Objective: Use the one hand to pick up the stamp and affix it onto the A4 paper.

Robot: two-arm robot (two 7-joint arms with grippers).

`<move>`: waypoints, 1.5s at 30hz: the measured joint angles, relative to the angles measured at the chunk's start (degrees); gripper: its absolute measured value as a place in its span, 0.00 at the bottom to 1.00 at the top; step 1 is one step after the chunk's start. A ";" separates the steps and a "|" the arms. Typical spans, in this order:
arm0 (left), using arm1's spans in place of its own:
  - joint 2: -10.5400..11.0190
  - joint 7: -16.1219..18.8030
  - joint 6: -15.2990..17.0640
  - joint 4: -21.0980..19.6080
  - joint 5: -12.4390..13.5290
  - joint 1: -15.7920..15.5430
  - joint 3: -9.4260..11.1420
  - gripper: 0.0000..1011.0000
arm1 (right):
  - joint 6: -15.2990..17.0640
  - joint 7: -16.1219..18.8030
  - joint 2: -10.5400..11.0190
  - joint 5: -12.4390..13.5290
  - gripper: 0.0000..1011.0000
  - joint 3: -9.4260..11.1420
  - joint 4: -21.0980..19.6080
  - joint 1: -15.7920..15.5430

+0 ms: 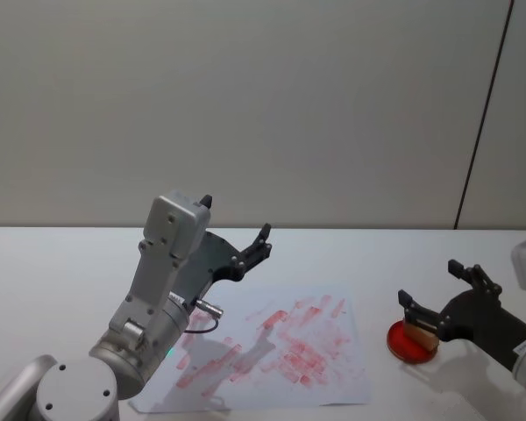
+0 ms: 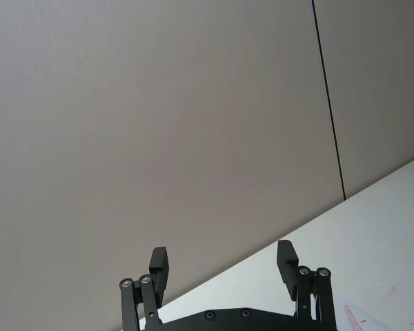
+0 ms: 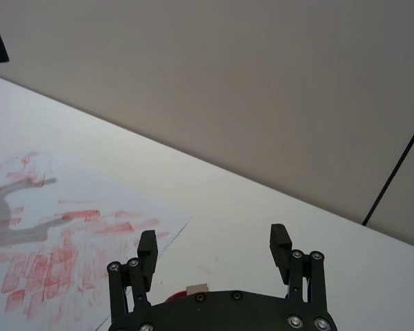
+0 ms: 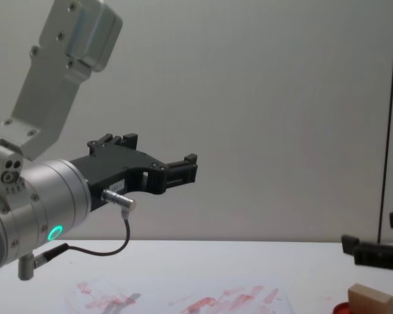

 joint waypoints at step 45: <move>0.00 0.00 0.00 0.00 0.00 0.00 0.00 0.99 | 3.26 8.13 0.31 -0.58 0.56 -0.68 9.06 2.67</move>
